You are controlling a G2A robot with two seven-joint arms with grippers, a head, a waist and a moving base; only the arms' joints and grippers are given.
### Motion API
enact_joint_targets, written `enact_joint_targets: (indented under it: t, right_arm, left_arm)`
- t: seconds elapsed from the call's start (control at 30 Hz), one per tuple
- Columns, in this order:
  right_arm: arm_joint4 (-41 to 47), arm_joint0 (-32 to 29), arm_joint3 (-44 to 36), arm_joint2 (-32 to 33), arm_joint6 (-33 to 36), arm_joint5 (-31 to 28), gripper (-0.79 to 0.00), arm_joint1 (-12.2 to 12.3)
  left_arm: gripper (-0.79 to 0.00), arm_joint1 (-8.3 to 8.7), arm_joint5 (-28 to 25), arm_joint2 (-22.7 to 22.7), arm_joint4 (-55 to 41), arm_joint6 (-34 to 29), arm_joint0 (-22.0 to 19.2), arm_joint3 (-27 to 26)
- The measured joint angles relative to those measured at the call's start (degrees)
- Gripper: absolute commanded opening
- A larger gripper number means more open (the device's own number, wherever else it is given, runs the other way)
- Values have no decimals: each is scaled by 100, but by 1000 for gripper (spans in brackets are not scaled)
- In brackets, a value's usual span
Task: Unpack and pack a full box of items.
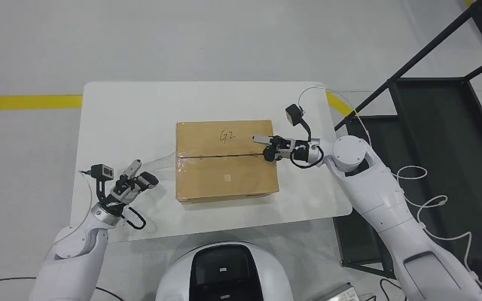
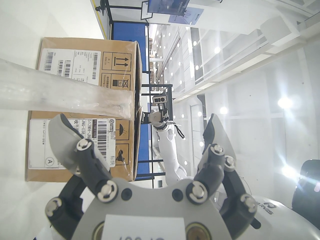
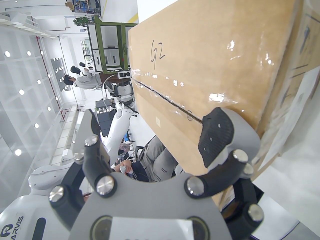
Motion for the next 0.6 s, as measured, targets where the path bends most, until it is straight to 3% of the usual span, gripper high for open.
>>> enact_joint_targets:
  t: [0.47, 0.6]
  right_arm:
    - [0, 0, 0, 0, 0, 0, 0, 0]
    - [0, 0, 0, 0, 0, 0, 0, 0]
  left_arm:
    - [0, -1, 9, -2, -1, -4, 1, 4]
    - [0, -36, 467, 61, -373, 279, 19, -22]
